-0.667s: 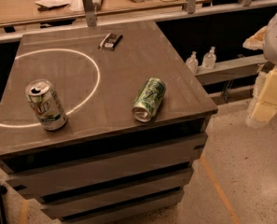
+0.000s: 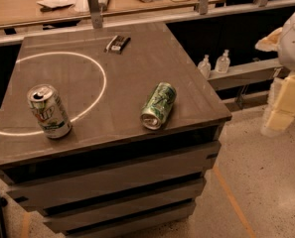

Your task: Place green can upright

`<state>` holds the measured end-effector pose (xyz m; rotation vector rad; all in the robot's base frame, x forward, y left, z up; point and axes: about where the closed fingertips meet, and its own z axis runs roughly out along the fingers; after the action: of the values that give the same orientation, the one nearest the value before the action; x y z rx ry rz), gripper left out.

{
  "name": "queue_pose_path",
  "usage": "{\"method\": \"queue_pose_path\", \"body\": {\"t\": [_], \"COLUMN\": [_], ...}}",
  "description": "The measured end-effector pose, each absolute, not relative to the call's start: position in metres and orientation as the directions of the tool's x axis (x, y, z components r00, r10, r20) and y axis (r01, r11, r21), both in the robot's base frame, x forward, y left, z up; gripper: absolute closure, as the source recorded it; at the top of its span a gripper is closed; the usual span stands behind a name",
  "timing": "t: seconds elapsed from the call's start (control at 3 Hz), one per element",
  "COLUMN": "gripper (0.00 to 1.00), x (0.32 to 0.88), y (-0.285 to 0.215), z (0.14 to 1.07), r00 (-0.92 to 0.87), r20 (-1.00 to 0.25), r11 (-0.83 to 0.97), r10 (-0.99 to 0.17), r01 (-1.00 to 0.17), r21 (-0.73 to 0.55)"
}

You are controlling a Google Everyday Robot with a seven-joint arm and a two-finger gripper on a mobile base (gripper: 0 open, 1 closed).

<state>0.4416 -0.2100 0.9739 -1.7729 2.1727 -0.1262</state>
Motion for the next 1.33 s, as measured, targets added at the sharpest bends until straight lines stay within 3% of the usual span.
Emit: {"method": "queue_pose_path", "body": {"t": [0.33, 0.67, 1.0, 1.33], "gripper": [0.0, 0.0, 0.0, 0.0], "x": [0.455, 0.503, 0.544, 0.544], "y": [-0.198, -0.15, -0.094, -0.094], "z": [0.957, 0.917, 0.889, 0.889], "r00": [-0.027, 0.268, 0.417, 0.417], "r20": [-0.15, -0.071, -0.026, -0.026], "r11": [0.068, -0.245, -0.406, -0.406], "r10": [-0.988, -0.961, -0.909, -0.909], "r01": [-0.959, -0.94, -0.895, -0.895], "r21": [-0.276, -0.236, -0.183, -0.183]}}
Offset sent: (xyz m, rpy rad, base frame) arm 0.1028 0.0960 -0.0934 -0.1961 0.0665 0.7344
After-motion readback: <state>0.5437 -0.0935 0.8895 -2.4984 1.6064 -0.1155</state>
